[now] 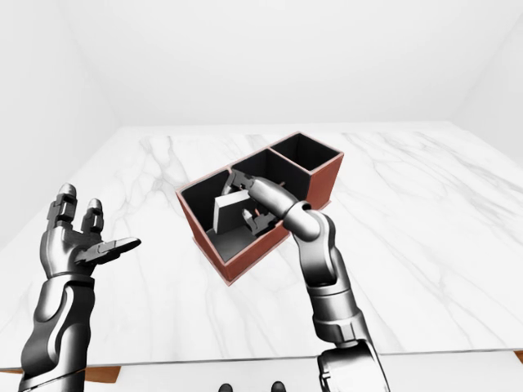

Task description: Pick up the book and place it in the left compartment of the caddy.

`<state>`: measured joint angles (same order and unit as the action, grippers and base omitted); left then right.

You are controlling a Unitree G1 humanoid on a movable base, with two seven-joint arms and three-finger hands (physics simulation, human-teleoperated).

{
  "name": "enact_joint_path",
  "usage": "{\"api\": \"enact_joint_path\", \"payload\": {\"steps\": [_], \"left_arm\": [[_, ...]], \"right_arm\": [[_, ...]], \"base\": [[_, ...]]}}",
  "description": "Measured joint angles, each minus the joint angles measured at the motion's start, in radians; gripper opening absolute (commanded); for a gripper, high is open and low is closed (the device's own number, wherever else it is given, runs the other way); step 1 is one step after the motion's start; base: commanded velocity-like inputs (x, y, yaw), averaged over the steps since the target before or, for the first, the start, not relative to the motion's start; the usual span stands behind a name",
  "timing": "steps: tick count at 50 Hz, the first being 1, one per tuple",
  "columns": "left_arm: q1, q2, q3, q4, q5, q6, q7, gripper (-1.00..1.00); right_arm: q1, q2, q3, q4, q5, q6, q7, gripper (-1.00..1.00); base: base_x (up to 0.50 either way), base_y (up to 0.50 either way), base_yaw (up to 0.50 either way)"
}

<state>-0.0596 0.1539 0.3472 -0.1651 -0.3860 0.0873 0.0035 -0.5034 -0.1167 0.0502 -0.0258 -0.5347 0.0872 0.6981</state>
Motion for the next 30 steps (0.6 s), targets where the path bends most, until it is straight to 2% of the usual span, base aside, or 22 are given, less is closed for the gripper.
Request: {"api": "enact_joint_path", "payload": {"steps": [30], "left_arm": [[-0.002,0.002,-0.001,0.008,0.001,0.0,0.0,1.0]], "right_arm": [[-0.034,0.015,-0.003,0.168,0.012,0.0,-0.033,-1.0]], "base": [[0.0,0.0,0.0]]}}
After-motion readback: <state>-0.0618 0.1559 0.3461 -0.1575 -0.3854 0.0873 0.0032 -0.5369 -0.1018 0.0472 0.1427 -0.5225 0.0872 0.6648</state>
